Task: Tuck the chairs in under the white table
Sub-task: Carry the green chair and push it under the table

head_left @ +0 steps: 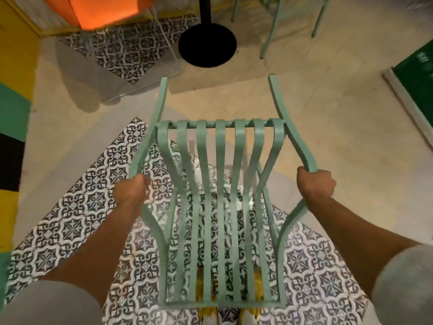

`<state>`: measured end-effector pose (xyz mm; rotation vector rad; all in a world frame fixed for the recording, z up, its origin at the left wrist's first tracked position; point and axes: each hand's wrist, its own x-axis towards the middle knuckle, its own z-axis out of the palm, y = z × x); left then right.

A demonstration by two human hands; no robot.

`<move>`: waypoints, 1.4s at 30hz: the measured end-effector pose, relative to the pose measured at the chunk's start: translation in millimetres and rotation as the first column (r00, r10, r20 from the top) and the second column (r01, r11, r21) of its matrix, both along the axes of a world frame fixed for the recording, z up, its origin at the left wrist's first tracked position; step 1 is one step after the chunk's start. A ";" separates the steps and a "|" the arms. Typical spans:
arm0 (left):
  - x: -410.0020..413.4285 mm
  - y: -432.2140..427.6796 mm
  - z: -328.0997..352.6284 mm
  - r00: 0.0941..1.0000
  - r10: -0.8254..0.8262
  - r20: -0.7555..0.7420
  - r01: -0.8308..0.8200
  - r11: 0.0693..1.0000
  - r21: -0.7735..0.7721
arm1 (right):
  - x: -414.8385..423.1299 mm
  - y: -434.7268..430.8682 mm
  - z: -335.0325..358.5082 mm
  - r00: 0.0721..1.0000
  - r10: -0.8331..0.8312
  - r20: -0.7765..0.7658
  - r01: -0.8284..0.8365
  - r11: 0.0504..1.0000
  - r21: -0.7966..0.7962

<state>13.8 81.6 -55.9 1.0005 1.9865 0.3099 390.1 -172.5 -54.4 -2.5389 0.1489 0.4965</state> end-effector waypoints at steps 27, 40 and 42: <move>-43.9 -4.5 14.5 0.986 -0.051 0.158 0.026 0.987 0.160 | -43.4 21.1 33.7 0.979 -0.111 -0.169 0.126 0.989 0.080; -23.3 0.4 -6.0 0.993 0.006 -0.115 -0.009 1.000 -0.027 | -2.5 35.1 43.3 0.986 0.125 -0.113 -0.099 0.973 0.207; -23.1 2.5 -4.6 0.994 0.014 -0.110 -0.018 0.999 -0.035 | -13.6 19.4 32.3 0.977 0.180 -0.117 -0.156 0.969 0.190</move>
